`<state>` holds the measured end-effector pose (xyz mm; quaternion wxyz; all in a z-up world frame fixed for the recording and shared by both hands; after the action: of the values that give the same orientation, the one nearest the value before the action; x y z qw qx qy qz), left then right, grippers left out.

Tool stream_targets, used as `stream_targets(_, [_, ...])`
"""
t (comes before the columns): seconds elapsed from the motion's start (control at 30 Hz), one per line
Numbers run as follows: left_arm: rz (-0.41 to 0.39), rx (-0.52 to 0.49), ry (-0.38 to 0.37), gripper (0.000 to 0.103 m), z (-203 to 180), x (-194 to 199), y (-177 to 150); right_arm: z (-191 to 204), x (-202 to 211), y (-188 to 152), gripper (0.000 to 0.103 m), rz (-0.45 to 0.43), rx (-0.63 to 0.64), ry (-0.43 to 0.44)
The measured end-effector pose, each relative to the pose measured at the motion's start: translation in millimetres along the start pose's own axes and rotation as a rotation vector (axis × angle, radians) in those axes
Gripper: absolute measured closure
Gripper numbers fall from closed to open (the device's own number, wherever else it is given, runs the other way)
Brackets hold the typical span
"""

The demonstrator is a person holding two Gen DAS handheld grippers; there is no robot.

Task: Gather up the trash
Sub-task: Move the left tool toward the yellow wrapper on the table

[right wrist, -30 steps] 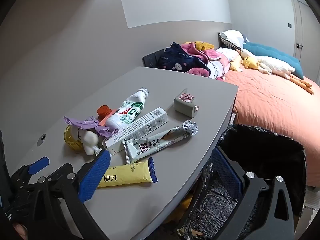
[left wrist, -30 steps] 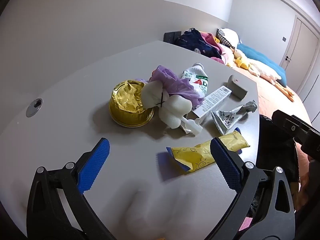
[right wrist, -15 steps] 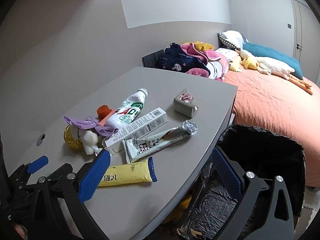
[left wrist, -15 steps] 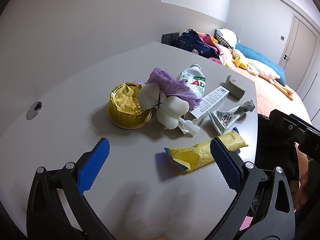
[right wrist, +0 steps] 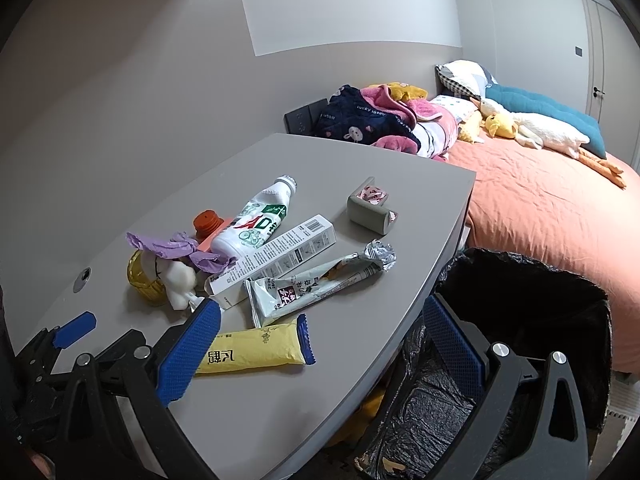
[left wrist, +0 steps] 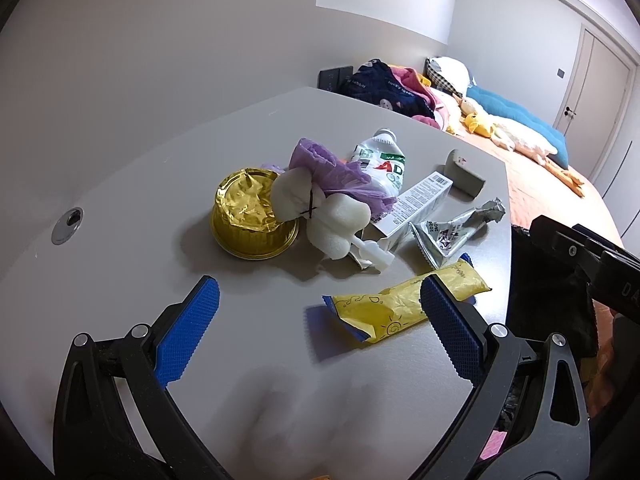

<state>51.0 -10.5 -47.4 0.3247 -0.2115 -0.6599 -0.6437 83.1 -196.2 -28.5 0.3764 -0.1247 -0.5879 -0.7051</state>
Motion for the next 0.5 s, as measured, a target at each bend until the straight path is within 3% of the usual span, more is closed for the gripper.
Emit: stream_targets(0.5, [0.000, -0.012, -0.007, 0.006, -4.6, 0.8, -2.7, -1.5, -4.9, 1.0, 0.002, 0.006, -0.009, -0.006])
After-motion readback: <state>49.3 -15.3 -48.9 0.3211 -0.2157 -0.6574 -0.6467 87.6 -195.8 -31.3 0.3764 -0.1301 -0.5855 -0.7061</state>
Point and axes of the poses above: each gripper's, at about its wrist camera, not at the fingertips, and x roughly against the way its jaws point, z to its left, y to its top, the point moved 8 cm from there along -x, roughly the way its jaws point, and after that the axes turned 9 degrees about y, right-handed, at the moved point
